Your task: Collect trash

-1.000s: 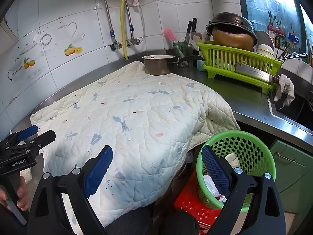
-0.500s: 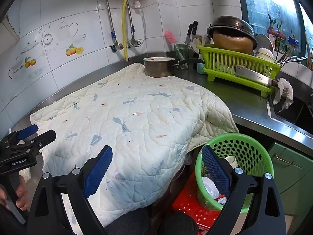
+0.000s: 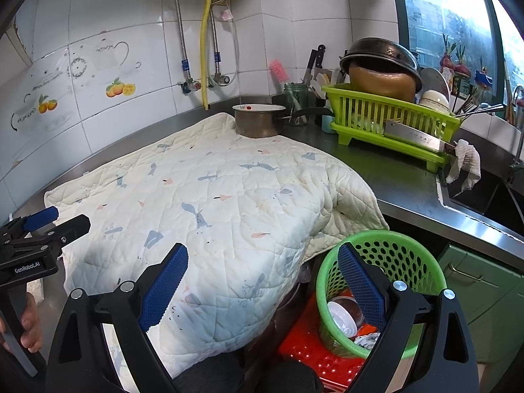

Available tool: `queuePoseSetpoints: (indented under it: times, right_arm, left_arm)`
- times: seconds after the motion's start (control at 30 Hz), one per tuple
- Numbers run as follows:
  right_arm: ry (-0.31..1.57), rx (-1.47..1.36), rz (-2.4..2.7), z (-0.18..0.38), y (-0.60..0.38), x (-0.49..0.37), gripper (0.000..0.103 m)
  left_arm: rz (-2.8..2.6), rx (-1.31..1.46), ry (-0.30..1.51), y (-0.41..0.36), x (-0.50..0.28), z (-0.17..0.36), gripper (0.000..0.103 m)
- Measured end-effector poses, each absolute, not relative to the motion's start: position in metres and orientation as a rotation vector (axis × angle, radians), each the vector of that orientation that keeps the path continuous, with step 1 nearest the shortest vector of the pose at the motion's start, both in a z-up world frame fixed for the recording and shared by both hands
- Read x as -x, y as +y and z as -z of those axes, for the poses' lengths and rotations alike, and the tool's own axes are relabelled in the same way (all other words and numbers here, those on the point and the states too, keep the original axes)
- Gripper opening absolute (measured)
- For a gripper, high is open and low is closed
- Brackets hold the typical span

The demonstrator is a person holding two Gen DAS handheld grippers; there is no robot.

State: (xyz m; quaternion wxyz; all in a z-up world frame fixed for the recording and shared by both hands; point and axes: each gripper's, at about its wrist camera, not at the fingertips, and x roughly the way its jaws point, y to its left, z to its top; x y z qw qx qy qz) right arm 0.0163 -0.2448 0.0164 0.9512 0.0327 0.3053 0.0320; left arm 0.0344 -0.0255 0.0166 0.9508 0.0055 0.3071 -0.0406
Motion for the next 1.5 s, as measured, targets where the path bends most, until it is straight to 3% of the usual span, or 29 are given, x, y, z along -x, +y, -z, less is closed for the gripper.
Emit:
queuePoseSetpoints:
  times: [1.5]
  right_arm:
    - [0.587, -0.044, -0.013, -0.0153, -0.2470, -0.0112, 0.090]
  left_arm:
    - [0.093, -0.010, 0.626, -0.0336, -0.0336, -0.0127, 0.098]
